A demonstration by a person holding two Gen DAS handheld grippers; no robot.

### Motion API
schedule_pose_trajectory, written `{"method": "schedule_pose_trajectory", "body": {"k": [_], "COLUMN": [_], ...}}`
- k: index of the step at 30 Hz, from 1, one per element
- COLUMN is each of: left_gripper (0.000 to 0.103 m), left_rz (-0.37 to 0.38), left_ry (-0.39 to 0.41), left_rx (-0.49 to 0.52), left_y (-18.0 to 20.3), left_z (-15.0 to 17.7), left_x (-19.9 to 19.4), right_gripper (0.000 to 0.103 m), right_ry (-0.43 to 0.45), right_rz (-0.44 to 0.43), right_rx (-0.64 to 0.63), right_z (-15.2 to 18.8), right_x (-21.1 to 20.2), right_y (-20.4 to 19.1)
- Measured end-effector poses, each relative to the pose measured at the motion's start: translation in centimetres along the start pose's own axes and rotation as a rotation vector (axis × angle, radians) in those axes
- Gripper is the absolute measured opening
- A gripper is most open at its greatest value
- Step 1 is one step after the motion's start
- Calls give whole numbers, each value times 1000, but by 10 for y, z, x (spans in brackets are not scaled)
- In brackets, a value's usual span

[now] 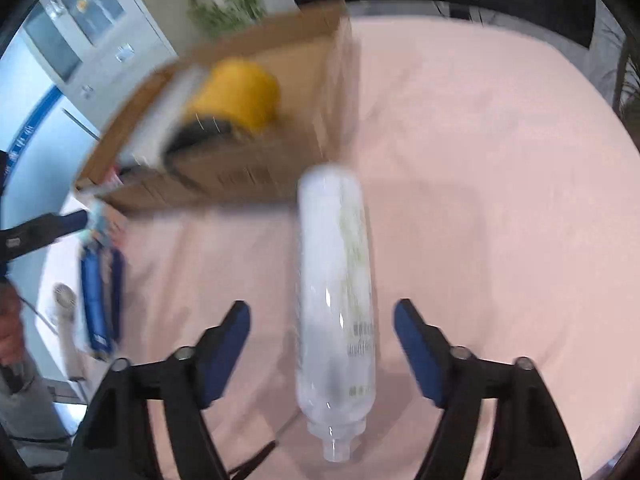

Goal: Organize rigid objects
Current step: 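Grasp the white spray bottle with the right tool and place it in the box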

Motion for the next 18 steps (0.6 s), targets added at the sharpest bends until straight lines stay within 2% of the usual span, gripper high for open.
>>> {"method": "schedule_pose_trajectory", "body": {"k": [1, 2, 4, 6, 8, 10, 11, 13, 15, 17, 18], "left_gripper": [72, 72, 72, 72, 72, 72, 70, 69, 60, 56, 56], "left_rz": [4, 7, 4, 20, 51, 66, 69, 81, 111, 142, 150], "left_ry": [5, 11, 10, -14, -67, -145, -175, -242, -293, -321, -325], "left_rx": [26, 58, 153, 218, 265, 278, 283, 294, 287, 281, 273], "left_y": [7, 12, 29, 40, 47, 50, 51, 55, 60, 64, 66], "left_z": [-2, -3, 2, 2, 5, 10, 14, 23, 32, 43, 46], "left_x": [2, 1, -1, 6, 21, 43, 51, 70, 81, 85, 85], "right_gripper": [50, 46, 46, 46, 44, 44, 51, 57, 64, 66, 66], "right_ry": [2, 2, -12, -27, -48, -45, -49, -69, -55, -25, 2], "right_rz": [31, 25, -45, -117, -171, -183, -169, -115, -44, 18, 52], "right_rx": [-36, -67, -131, -272, -400, -523, -549, -593, -615, -578, -517], "right_z": [8, 13, 27, 47, 62, 73, 72, 72, 64, 52, 42], "right_x": [4, 5, 3, -3, -9, -19, -21, -28, -35, -42, -46], "right_y": [-7, -13, -31, -50, -61, -60, -57, -38, -19, 2, 13]}}
Point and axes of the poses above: each gripper's, at about its wrist camera, not at the fingertips, and x roughly the way its jaws point, y to its right, z to its underside, the point moved 3 cm from there along x, roughly the way its jaws point, and after that the axes turned 2 degrees about -z, right-handed, at the moved point
